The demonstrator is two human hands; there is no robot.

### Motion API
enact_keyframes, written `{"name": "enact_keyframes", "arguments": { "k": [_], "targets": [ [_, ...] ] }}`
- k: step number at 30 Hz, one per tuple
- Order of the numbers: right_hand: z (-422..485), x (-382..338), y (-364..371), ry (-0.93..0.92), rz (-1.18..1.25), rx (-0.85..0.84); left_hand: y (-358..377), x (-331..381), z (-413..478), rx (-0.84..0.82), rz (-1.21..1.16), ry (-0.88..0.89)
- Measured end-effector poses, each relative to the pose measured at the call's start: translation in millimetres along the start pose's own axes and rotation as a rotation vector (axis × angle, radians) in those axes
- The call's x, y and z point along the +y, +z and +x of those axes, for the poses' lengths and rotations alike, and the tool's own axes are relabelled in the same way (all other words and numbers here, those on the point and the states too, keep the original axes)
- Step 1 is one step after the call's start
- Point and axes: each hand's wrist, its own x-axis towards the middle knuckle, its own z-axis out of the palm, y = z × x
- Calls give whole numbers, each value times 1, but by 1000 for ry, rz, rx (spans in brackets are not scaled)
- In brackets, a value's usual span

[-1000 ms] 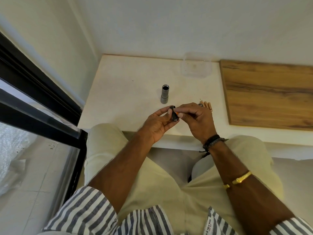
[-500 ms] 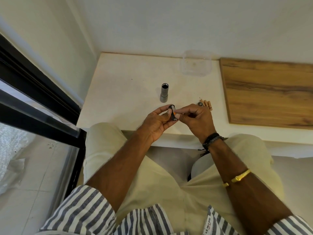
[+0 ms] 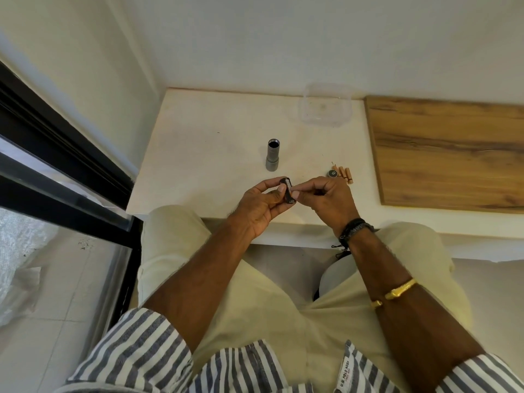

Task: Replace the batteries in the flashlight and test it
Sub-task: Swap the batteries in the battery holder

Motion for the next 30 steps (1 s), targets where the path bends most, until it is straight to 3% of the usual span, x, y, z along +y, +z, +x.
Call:
{"name": "enact_keyframes", "arguments": {
  "k": [6,13,22,30],
  "targets": [
    [-6,-2,4,123,167,-21,0,-3,0,-54,96,-36],
    [-5,-3,6,109,334,82,2,-2,1,-20,-5,21],
    [-9,5,21,-92,-83,124,-3,-3,3,118,-45,76],
    [-9,5,29,-92,-13,347,-5,-3,4,73,-62,60]
  ]
}}
